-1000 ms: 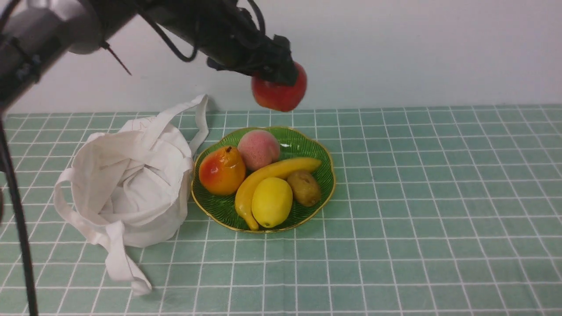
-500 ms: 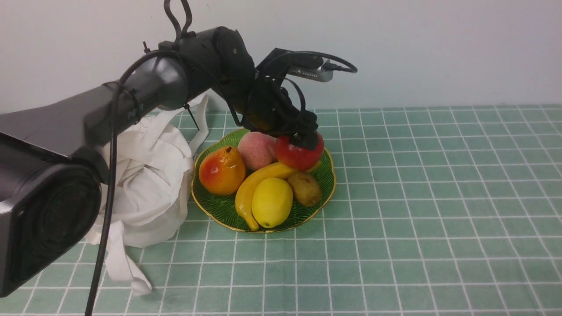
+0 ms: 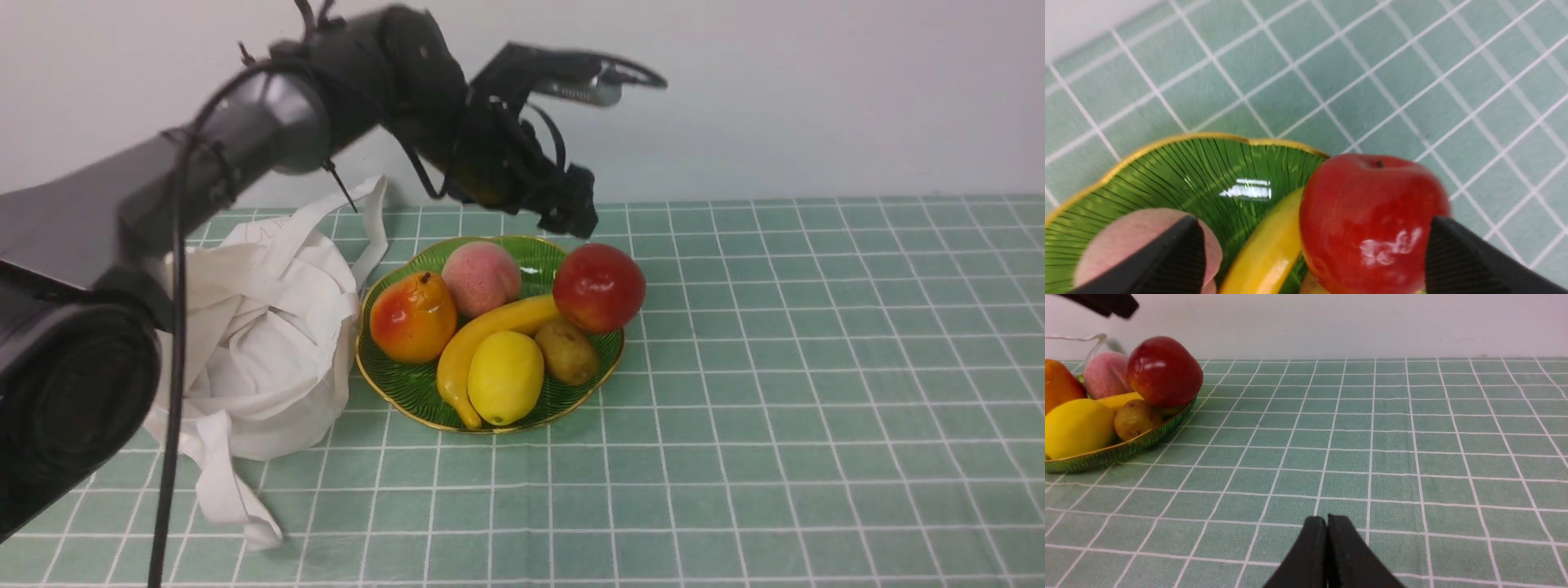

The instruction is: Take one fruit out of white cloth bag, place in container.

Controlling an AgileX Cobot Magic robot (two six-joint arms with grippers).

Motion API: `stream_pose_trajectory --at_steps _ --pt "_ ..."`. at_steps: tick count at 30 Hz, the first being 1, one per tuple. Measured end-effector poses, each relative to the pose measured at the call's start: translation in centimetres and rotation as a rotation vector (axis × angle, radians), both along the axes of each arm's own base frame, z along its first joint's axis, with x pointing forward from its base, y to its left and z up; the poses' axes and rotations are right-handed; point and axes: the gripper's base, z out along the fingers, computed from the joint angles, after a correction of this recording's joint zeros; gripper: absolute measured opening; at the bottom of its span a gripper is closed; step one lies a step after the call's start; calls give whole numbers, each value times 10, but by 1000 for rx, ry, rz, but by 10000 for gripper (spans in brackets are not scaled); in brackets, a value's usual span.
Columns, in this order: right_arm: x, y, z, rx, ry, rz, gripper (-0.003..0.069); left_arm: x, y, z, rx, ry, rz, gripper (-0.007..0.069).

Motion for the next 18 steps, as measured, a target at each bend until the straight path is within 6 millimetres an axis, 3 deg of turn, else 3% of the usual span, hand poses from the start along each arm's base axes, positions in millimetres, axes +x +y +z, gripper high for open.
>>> stream_pose_trajectory --at_steps 2,5,6,10,12,13,18 --pt "0 0 0 0 0 0 -13 -5 4 23 6 -20 -8 619" --pt "0 0 0 0 0 0 -13 -19 12 56 33 -23 0 472" --pt "0 0 0 0 0 0 -13 -26 18 72 55 -30 19 359" --pt "0 0 0 0 0 0 -13 -56 40 121 144 -67 72 78" --pt "0 0 0 0 0 0 -13 -83 56 160 153 -131 111 17" --pt "0 0 0 0 0 0 -13 -91 61 170 149 -151 120 10" --pt "0 0 0 0 0 0 -13 -170 94 246 57 -324 161 -8"
